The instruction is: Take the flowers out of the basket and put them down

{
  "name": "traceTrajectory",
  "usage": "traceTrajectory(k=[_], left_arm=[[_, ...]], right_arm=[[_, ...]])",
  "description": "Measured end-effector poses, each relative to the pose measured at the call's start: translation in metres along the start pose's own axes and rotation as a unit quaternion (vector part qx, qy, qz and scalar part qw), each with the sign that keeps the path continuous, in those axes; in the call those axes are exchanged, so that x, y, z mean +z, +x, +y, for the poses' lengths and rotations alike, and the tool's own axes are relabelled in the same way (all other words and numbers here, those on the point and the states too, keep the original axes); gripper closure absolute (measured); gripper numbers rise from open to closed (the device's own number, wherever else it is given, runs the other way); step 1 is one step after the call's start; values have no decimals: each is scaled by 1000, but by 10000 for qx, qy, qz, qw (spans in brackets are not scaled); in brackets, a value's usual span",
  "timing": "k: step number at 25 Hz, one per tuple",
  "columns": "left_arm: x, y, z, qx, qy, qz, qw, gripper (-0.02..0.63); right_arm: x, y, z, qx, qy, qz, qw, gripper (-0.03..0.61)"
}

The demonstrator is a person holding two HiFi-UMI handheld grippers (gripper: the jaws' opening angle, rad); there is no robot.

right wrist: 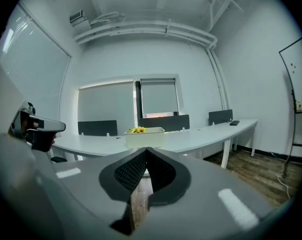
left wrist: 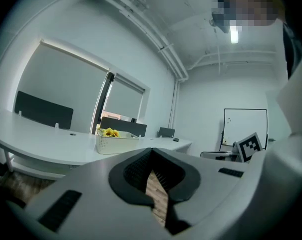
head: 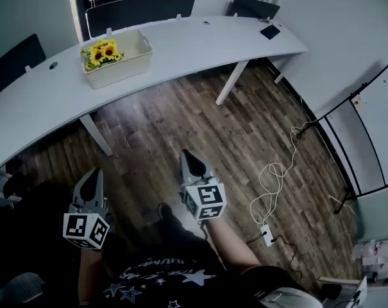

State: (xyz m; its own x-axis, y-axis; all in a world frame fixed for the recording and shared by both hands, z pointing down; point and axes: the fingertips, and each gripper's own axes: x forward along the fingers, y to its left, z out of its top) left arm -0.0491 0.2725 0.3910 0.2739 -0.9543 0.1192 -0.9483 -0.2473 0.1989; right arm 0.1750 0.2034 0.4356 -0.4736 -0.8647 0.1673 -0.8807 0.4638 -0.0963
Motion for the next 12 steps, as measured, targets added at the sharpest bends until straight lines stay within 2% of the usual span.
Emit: traceTrajectory(k=[9,12], left_arm=[[10,75,5,221,111,15,9997,604],[13,97,6,286,135,-16,9995,604]], right_arm=[[35,72,-56,218,133,-250,9994,575],[35,88,-74,249,158,-234,9993,575]])
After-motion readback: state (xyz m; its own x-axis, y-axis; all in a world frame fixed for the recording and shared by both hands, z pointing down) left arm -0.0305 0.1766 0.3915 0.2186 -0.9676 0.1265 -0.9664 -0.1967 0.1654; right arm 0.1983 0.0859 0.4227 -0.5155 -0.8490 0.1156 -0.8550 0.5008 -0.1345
